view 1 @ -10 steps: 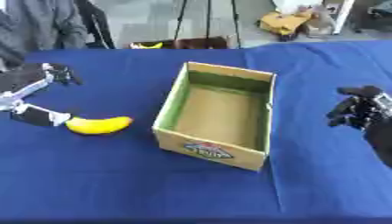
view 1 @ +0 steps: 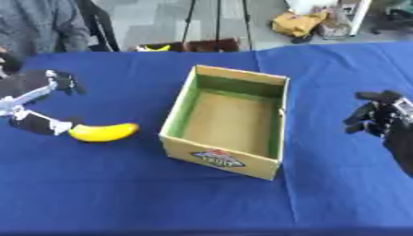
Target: Pick up objects on the table and place them in the box.
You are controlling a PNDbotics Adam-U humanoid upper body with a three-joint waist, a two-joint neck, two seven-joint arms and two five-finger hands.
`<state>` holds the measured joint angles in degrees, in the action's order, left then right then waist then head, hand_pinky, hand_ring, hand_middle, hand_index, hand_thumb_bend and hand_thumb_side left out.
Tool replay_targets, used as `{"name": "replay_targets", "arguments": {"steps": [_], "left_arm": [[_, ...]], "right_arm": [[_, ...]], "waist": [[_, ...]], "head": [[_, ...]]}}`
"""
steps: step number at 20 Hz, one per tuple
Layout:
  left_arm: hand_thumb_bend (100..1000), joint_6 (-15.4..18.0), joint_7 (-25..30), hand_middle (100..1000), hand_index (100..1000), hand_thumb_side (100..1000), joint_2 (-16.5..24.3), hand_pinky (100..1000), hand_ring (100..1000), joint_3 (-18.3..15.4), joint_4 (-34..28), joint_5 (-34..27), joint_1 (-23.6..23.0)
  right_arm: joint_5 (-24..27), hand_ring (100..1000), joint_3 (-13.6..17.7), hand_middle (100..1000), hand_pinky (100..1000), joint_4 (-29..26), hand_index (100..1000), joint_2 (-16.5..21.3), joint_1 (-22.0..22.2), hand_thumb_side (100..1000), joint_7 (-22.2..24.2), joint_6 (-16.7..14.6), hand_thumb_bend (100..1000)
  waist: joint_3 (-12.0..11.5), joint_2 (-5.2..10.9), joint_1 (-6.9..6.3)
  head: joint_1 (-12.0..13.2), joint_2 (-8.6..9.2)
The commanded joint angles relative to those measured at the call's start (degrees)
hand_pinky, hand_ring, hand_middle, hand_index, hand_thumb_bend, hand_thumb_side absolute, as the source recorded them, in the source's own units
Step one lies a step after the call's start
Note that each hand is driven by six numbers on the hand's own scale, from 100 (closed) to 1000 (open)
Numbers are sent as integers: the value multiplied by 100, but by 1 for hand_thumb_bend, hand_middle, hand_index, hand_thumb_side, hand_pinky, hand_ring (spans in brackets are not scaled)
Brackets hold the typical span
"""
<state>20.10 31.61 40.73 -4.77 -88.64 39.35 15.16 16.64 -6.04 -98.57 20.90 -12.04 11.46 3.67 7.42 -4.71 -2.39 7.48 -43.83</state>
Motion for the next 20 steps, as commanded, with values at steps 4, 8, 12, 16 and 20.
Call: {"name": "replay_targets", "arguments": {"steps": [4, 8, 12, 16, 20], "left_arm": [[335, 113, 491, 716, 794, 201, 520, 744, 702, 212, 525, -199, 398], [349, 209, 704, 713, 790, 207, 603, 742, 701, 435, 1026, -182, 759], [376, 359, 855, 710, 785, 210, 572, 743, 703, 682, 1525, 4, 1128], [389, 544, 944, 708, 783, 215, 453, 742, 702, 870, 1956, 240, 1403], [403, 736, 1010, 709, 782, 226, 327, 744, 704, 1006, 2219, 399, 1555]], "right_arm": [[-38, 610, 15, 526, 578, -64, 807, 71, -46, 837, 23, -2, 100], [-42, 610, 1, 525, 578, -62, 808, 69, -52, 836, 38, 2, 100], [-43, 610, -13, 525, 578, -59, 808, 66, -54, 839, 53, 6, 100], [-44, 610, -18, 525, 578, -61, 808, 65, -64, 836, 62, 5, 100], [-46, 610, -22, 525, 578, -61, 808, 65, -71, 841, 65, 7, 100]], "waist": [[27, 62, -14], [49, 65, -15], [77, 70, -15], [106, 65, -9], [124, 54, -11]], "head": [[33, -29], [54, -29], [80, -29], [99, -29], [122, -29]]}}
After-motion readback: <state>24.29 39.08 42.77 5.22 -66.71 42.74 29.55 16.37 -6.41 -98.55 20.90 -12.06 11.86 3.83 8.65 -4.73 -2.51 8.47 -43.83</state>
